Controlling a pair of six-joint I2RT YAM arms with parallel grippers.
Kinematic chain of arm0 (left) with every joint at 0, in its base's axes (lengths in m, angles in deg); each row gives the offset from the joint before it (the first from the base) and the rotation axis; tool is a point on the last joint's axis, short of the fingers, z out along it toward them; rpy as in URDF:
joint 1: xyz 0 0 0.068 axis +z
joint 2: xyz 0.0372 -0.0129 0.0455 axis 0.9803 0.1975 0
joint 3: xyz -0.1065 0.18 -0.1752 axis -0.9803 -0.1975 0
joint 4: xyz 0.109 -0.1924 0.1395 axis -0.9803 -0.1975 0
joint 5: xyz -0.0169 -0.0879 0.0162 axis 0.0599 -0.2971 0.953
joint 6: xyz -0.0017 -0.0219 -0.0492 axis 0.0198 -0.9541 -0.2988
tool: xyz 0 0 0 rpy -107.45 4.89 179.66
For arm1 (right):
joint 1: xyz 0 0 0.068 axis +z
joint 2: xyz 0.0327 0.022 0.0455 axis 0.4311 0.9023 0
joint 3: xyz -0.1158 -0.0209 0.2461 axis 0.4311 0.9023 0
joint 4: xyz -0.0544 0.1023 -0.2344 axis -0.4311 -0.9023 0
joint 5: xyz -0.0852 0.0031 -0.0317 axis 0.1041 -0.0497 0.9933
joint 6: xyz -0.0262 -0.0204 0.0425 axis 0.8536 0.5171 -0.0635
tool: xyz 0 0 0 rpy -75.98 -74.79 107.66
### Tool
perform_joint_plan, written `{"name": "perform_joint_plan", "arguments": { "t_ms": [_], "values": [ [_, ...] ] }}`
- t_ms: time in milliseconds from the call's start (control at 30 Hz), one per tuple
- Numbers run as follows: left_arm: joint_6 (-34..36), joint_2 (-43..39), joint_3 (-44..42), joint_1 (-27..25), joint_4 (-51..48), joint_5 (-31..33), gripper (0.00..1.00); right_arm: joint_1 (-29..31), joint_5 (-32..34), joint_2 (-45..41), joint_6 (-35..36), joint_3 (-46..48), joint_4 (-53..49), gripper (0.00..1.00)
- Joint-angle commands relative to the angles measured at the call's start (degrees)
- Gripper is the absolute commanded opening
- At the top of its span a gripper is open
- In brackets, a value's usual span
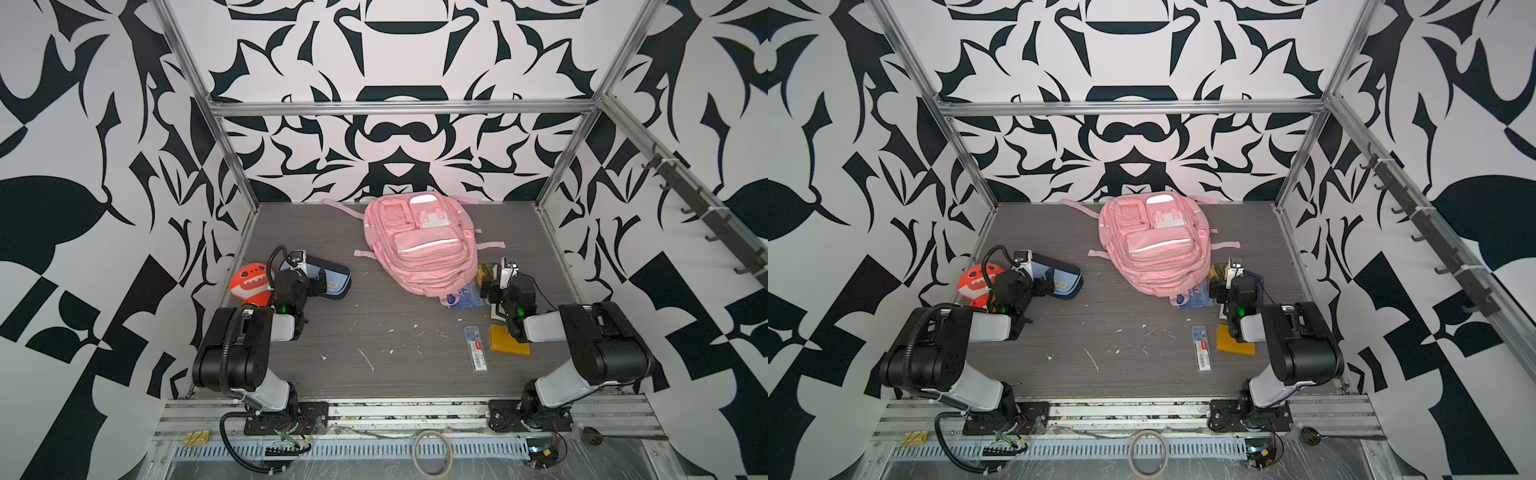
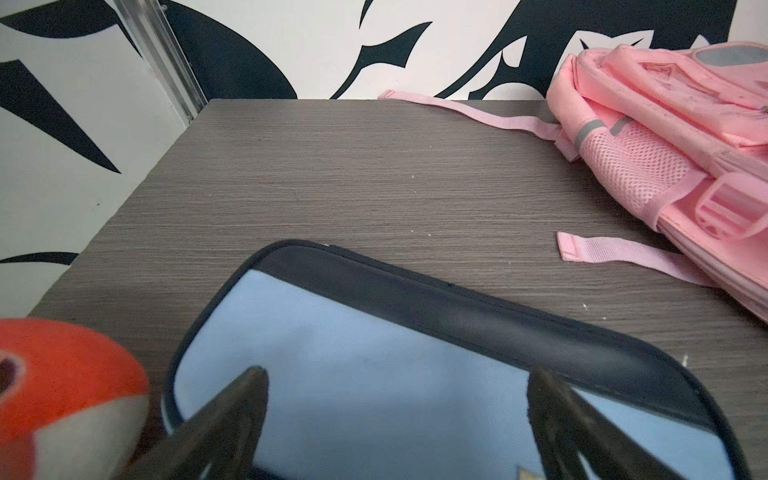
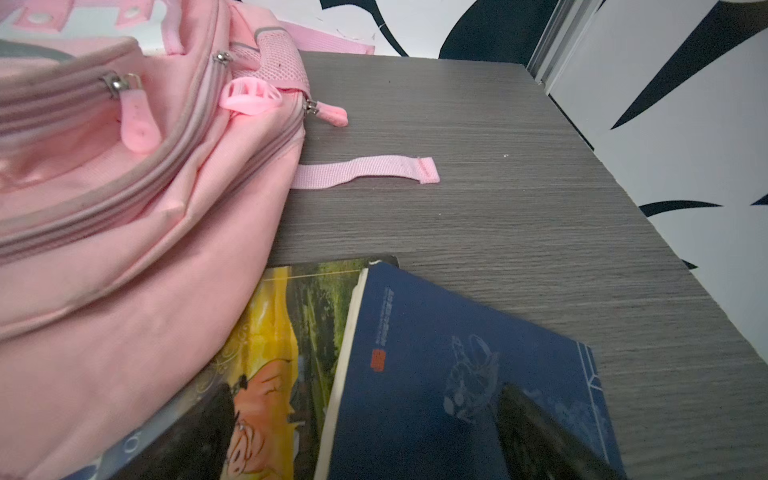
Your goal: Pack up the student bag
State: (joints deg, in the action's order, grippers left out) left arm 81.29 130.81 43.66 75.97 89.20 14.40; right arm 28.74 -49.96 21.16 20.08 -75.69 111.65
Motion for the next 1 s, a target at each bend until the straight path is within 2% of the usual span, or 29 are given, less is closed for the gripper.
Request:
{"name": "perform_joint_plan", "arguments": {
  "t_ms": [0,967],
  "values": [
    [0.07,0.15,-0.77,0.00,1.10,-0.45,0.99,0.23,-0.11,-0.83,-0.47,-1.19,2.02,1.00],
    [0.03,0.15,-0.80,0.00,1.08,-0.45,0.99,0.23,-0.28,-1.01,-0.43,-1.37,1.47,1.00]
  ]
}}
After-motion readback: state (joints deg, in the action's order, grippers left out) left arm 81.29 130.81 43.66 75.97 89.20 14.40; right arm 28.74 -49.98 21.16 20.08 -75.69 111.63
